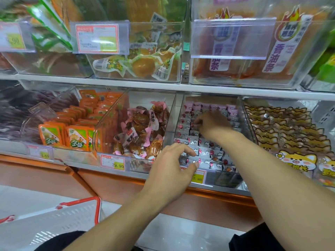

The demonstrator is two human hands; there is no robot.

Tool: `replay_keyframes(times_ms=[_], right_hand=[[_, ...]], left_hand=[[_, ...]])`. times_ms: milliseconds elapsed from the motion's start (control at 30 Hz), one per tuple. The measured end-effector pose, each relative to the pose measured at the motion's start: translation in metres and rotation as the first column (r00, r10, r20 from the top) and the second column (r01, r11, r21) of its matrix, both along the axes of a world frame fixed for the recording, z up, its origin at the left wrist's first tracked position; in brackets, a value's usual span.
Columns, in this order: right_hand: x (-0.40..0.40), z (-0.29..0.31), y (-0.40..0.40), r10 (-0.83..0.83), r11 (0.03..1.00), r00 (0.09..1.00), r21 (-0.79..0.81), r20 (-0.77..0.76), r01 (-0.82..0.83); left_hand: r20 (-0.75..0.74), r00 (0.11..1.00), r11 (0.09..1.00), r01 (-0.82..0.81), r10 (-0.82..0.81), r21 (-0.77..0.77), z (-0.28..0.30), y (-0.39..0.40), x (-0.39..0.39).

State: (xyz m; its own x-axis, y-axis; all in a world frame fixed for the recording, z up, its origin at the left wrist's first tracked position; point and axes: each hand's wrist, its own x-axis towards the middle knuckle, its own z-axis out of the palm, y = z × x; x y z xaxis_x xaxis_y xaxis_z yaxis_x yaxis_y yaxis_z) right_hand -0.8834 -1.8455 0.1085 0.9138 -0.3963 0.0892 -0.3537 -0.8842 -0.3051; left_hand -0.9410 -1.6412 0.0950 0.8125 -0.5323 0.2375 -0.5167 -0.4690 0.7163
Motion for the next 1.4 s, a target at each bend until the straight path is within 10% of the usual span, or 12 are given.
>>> replay_keyframes(times_ms=[267, 567, 700, 900, 1067, 1267, 1400], right_hand=[[-0.007, 0.011, -0.001, -0.086, 0.964, 0.962, 0.264, 0.261, 0.014], [-0.065, 0.028, -0.004, -0.336, 0.823, 0.701, 0.558, 0.629, -0.107], [-0.096, 0.039, 0.002, -0.461, 0.616, 0.727, 0.773, 0.509, -0.151], [-0.133, 0.039, 0.014, -0.459, -0.009, 0.861, 0.968, 0.220, -0.252], [-0.138, 0.030, 0.015, -0.419, -0.201, 0.902, 0.957, 0.108, -0.208], [-0.140, 0.029, 0.006, -0.319, -0.217, 0.947, 0.969, 0.047, -0.121], [-0.143, 0.028, 0.001, -0.119, -0.025, 0.992, 0.999, 0.037, -0.040]], left_hand=[[-0.038, 0.999, 0.999, -0.011, 0.010, -0.036, 0.005, 0.001, 0.002], [-0.189, 0.982, 0.992, -0.042, 0.019, -0.120, 0.009, -0.001, 0.009], [-0.376, 0.927, 0.960, -0.110, 0.005, -0.258, 0.015, -0.001, 0.008], [-0.602, 0.784, 0.881, -0.171, -0.149, -0.441, 0.024, 0.000, 0.005], [-0.692, 0.688, 0.784, -0.298, -0.219, -0.544, 0.026, 0.000, 0.006], [-0.676, 0.695, 0.790, -0.261, -0.245, -0.555, 0.025, -0.002, 0.004], [-0.622, 0.739, 0.812, -0.184, -0.258, -0.554, 0.025, 0.003, 0.004]])
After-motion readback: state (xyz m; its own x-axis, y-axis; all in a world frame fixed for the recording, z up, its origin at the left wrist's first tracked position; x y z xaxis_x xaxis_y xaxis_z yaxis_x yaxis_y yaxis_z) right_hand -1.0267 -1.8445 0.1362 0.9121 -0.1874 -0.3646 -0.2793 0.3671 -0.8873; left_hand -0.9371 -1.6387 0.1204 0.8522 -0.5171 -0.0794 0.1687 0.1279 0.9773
